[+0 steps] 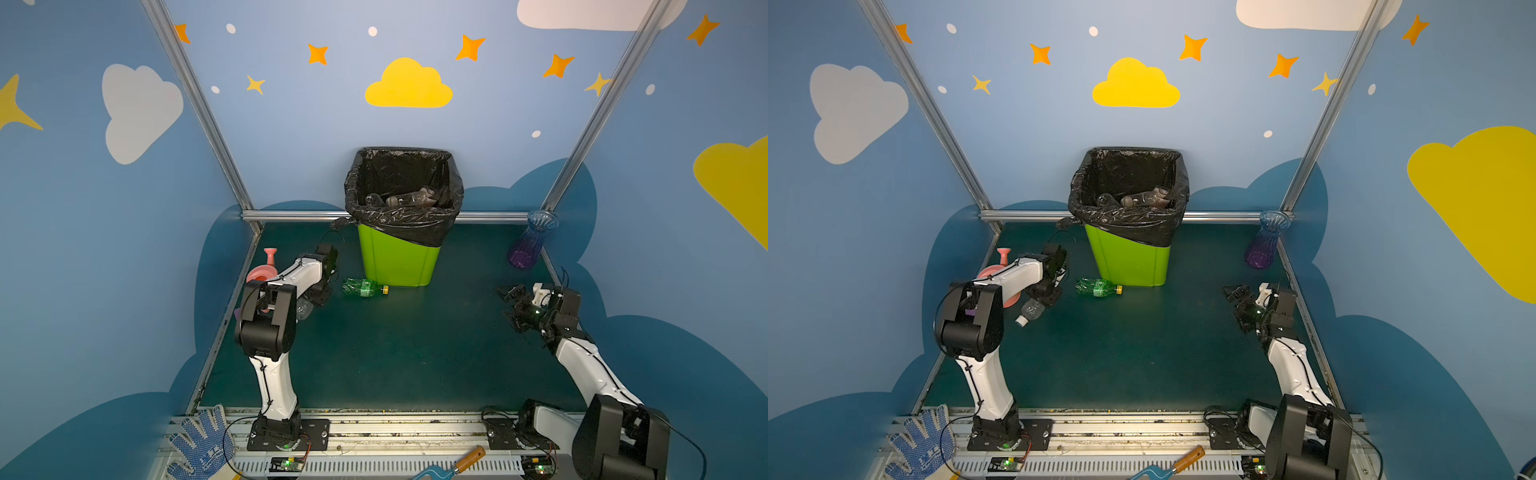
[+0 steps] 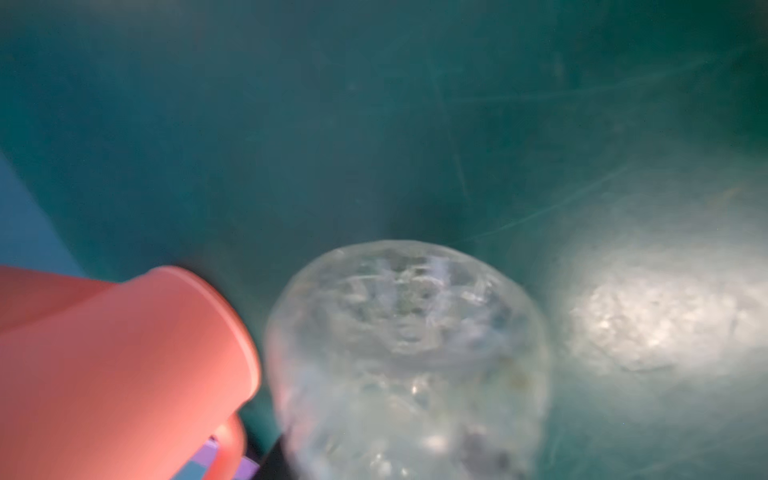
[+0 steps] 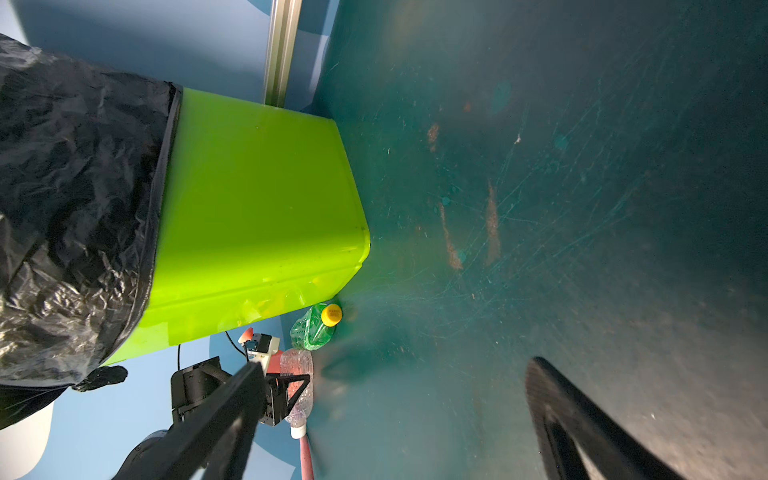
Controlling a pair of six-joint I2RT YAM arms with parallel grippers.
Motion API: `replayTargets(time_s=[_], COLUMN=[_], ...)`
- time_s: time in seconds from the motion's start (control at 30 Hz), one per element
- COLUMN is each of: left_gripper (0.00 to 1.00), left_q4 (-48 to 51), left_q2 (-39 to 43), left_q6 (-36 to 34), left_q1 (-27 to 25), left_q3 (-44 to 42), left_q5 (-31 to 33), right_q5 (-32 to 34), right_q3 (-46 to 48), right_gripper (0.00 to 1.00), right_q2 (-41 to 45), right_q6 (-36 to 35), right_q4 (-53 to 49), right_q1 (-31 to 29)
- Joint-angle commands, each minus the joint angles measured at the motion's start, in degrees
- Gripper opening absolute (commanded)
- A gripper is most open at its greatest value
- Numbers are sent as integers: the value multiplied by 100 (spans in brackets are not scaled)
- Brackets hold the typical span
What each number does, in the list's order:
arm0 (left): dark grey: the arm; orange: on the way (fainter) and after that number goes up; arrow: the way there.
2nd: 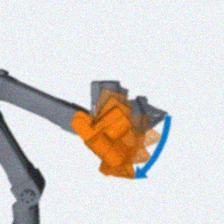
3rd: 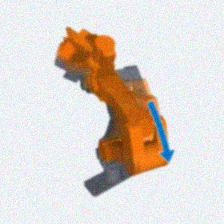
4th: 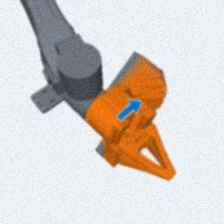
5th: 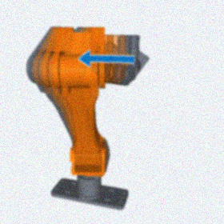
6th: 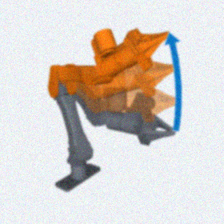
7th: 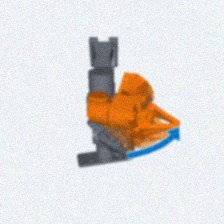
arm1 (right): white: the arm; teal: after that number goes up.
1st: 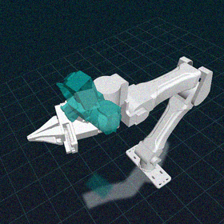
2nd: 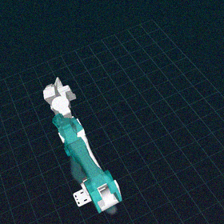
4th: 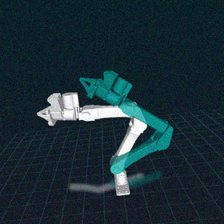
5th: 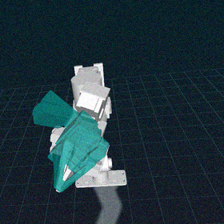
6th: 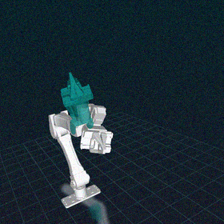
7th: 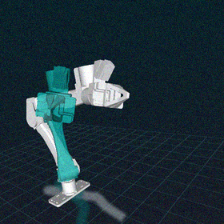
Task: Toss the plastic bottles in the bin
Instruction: 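Grasp the ribbed clear bottle with the left gripper and lift, then carry the ribbed bottle over the bin with the left gripper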
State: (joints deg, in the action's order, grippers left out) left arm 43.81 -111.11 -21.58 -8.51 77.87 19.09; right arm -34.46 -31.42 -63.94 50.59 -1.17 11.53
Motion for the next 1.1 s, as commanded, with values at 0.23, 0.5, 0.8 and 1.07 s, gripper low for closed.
replayTargets(time_s=[0.23, 0.5, 0.8, 1.07], left_gripper=[41, 44, 43, 66], left_q4=[249, -1451, -5098, -1702], left_q2=[1769, 4273, 4419, 452], left_q6=[948, 1733, 2815, 2466], left_q1=[205, 384, 231, -1516], left_q3=[469, 1114, 1998, 6303], left_q5=[-535, -1043, -2785, -2668], right_q5=[-125, -75, -132, 18], right_q3=[40, -234, -349, -211], right_gripper=[96, 96, 96, 96], right_q2=[308, 460, 652, 1121], right_q6=[109, 72, -34, -40], right_q4=[-29, -221, -397, -611], right_q1=[73, 73, 78, 99])
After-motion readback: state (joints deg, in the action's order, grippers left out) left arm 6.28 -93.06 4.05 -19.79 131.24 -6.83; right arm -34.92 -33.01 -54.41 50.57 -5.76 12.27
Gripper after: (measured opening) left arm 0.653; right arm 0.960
